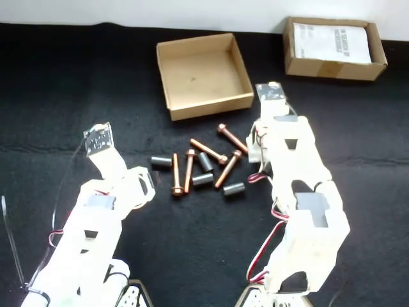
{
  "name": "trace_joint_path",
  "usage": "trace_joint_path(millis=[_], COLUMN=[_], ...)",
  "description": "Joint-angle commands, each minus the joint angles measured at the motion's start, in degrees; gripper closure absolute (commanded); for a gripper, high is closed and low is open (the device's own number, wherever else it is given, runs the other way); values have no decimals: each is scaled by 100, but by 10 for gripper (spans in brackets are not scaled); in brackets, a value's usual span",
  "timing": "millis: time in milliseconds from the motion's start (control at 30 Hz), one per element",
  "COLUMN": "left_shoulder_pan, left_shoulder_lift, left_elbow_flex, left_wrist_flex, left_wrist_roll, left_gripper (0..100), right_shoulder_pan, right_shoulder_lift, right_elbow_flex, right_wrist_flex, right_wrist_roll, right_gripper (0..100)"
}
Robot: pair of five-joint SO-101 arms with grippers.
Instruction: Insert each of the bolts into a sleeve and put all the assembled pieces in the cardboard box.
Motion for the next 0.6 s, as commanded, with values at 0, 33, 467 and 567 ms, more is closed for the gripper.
trace_joint_path(millis=[0, 33, 467, 567], left_shoulder_pan=[31, 31, 22, 22], left_shoulder_lift=[13, 13, 13, 13], left_elbow_flex=[-22, -22, -22, -22], left_wrist_flex=[-193, -193, -185, -185], left_wrist_roll=[18, 18, 9, 9], left_gripper=[758, 758, 758, 758], right_shoulder_pan=[-101, -101, -110, -110], right_shoulder_lift=[57, 57, 48, 48], right_elbow_flex=[-40, -40, -92, -92], right_wrist_flex=[-13, 22, 470, 479], right_wrist_roll=[-246, -334, -765, -747], right_gripper=[820, 830, 991, 989])
